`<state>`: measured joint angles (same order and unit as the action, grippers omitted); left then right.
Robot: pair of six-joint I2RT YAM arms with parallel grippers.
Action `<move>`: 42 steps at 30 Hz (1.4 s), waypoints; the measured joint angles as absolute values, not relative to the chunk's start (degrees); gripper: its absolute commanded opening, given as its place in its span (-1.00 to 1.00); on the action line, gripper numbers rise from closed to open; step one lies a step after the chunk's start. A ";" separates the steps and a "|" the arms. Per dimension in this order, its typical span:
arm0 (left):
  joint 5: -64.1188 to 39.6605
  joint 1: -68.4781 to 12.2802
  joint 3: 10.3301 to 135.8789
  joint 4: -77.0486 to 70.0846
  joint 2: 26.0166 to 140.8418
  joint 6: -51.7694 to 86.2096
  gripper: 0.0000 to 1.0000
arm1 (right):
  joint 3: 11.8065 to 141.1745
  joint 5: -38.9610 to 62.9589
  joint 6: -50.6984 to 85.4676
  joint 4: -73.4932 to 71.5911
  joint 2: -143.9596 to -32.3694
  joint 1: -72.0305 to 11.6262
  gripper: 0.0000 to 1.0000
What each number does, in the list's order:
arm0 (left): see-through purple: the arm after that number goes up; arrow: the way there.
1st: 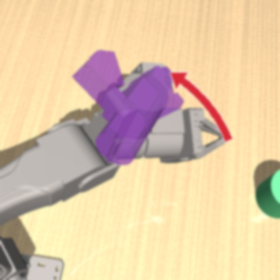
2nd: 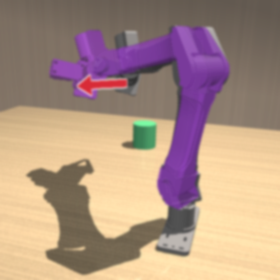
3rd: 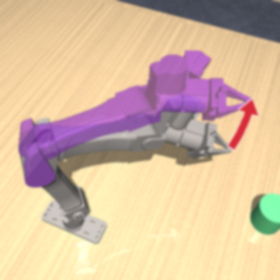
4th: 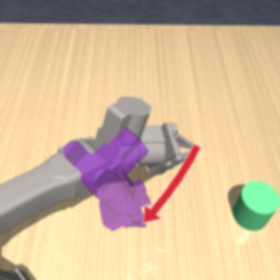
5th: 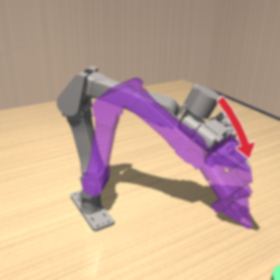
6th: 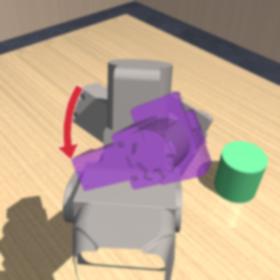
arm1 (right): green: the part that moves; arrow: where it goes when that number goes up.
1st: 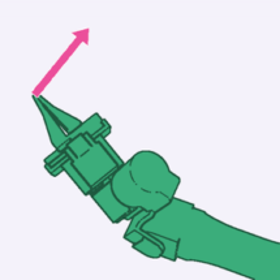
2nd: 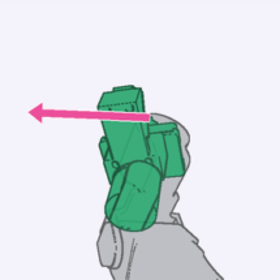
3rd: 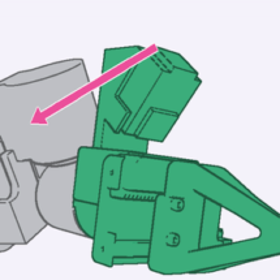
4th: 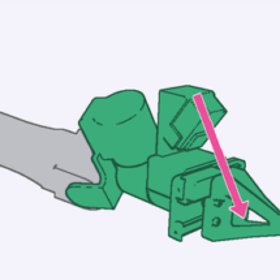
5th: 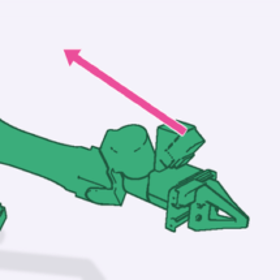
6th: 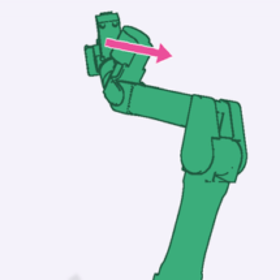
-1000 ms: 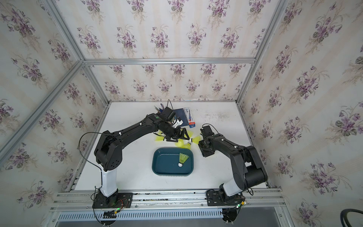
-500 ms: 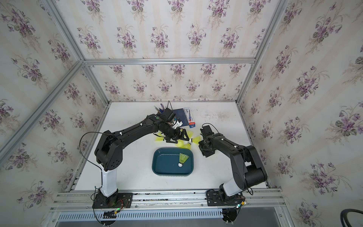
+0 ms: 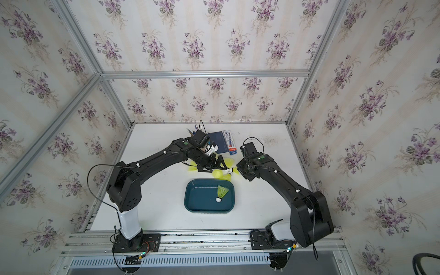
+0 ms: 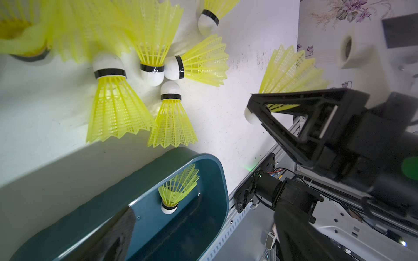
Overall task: Put the shuttlecocks into the storage box
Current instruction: Pick up the shuttlecock at the center of the board, then place the shuttlecock in the storage box.
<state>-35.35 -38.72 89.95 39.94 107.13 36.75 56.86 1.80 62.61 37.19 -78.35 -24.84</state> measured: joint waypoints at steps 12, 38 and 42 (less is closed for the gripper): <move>-26.63 -35.94 70.28 43.59 84.97 34.72 0.99 | 64.03 3.66 52.21 40.51 -78.94 -46.35 -0.52; -15.70 -35.22 46.09 51.59 60.88 36.38 0.99 | 65.23 16.10 54.26 27.92 -102.04 -59.44 -0.53; -15.70 -35.22 45.93 51.46 60.88 36.38 0.98 | 65.54 16.21 53.74 27.94 -103.81 -59.44 -0.52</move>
<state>-15.70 -35.22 45.93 51.46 60.88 36.38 65.54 16.21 53.74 27.94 -103.81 -59.44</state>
